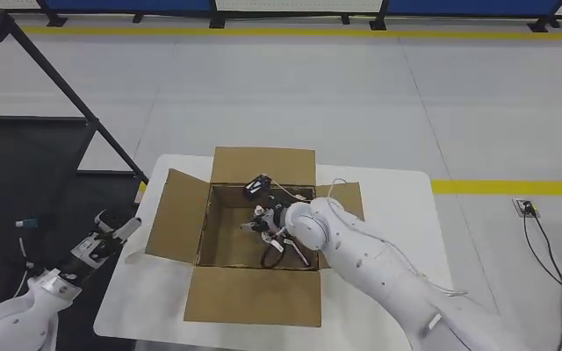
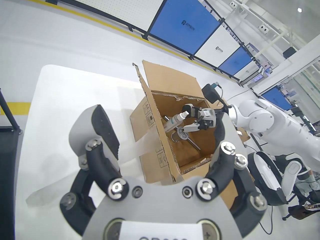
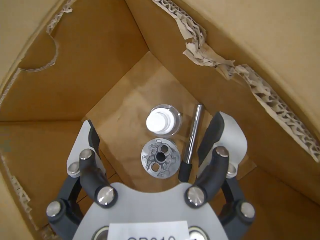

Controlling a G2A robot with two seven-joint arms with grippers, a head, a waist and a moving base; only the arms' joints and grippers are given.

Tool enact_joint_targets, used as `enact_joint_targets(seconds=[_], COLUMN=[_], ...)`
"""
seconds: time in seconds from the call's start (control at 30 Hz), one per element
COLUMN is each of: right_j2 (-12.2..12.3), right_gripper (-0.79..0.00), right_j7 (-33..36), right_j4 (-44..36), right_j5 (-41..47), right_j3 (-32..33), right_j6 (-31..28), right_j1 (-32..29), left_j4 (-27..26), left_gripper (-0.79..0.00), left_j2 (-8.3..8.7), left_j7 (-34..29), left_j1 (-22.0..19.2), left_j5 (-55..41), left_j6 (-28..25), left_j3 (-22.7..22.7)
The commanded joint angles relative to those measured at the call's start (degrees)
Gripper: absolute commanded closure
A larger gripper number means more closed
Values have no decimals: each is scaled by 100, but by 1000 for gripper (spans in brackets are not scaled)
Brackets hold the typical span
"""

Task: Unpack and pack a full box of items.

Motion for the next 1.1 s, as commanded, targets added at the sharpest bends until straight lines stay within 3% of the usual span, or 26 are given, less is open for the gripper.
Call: enact_joint_targets(seconds=[0.0, 0.07, 0.13, 0.27, 0.5, 0.7, 0.9, 1.07], right_j2=[-119, -233, -340, -521, -645, -484, -13, 608], right_gripper=[-554, -357, -280, 0, 0, 0, 0, 0], right_j7=[-34, -89, -99, -111, -317, -529, -538, -19], right_j4=[239, 455, 640, 970, 1235, 902, -149, -2058], right_j5=[32, -41, -54, -55, 160, 131, -250, -871], right_j3=[-34, -90, -123, -147, 76, 415, 1028, 2000], right_j6=[-24, 49, 62, 28, -340, -598, -422, -10], right_j1=[50, 102, 135, 199, 338, 416, 183, -687], left_j4=[59, 106, 137, 201, 290, 307, 262, 197], left_gripper=[-785, -785, -785, -785, -785, -785, -785, -785], left_j2=[17, 31, 46, 75, 121, 155, 186, 211], left_j7=[-25, -35, -39, -34, -48, -94, -102, -78], left_j1=[6, 16, 26, 31, -7, -88, -135, -131], left_j5=[-50, -101, -136, -187, -212, -208, -194, -206], left_j6=[-28, -50, -69, -73, -55, -62, -86, -55], left_j3=[-19, -25, -39, -64, -4, 164, 294, 332])
